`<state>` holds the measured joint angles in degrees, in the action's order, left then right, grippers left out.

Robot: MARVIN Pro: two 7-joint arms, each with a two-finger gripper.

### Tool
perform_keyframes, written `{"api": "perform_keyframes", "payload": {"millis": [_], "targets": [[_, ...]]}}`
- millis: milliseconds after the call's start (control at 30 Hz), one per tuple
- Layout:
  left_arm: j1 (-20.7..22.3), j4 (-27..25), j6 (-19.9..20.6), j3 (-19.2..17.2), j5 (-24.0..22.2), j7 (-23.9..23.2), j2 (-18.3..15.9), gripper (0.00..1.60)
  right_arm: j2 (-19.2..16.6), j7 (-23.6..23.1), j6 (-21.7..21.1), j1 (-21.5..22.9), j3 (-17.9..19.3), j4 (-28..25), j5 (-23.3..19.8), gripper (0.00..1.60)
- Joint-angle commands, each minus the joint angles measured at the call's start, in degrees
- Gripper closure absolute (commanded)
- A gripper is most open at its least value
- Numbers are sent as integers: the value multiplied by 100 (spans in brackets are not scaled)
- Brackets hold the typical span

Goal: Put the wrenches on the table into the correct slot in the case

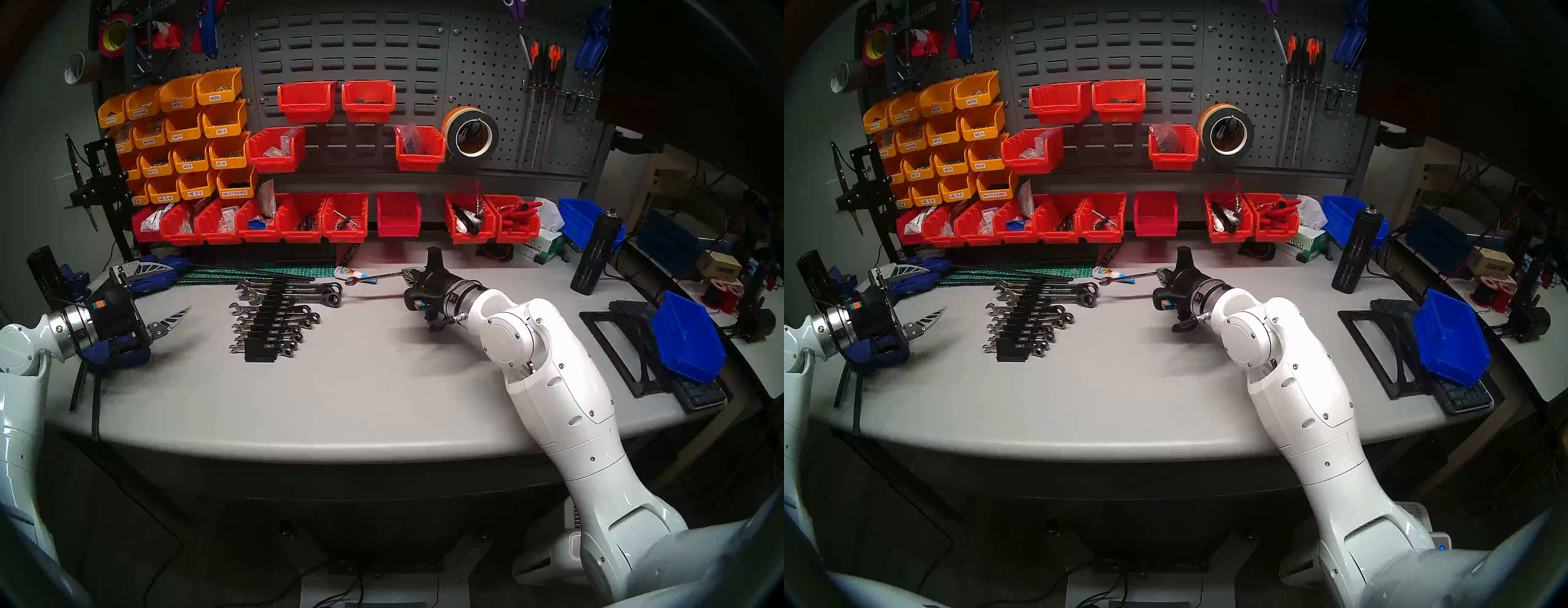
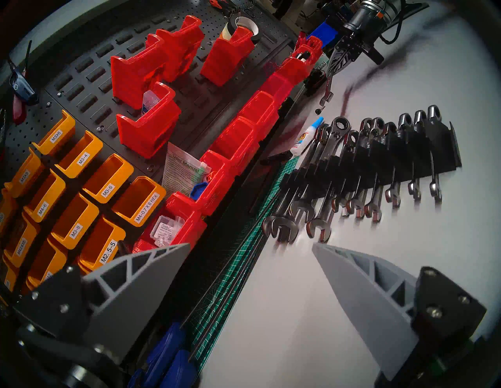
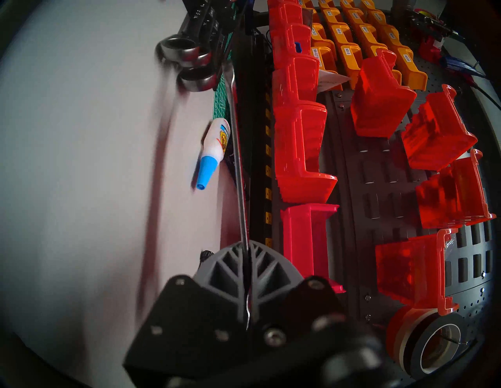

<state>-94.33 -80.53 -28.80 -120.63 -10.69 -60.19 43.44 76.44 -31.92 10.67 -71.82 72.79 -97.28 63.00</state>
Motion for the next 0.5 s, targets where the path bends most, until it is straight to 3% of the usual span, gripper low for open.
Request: {"api": "perform_keyframes", "payload": {"millis": [0, 300, 467], "targets": [[121, -73, 6, -103, -73, 36, -72, 0, 101, 163, 43, 376, 75, -187, -4, 160], [121, -74, 9, -104, -77, 35, -72, 0, 171, -75, 94, 360, 104, -251, -174, 160], [120, -73, 6, -103, -72, 36, -73, 0, 401, -584, -132, 315, 336, -362, -718, 160]]}}
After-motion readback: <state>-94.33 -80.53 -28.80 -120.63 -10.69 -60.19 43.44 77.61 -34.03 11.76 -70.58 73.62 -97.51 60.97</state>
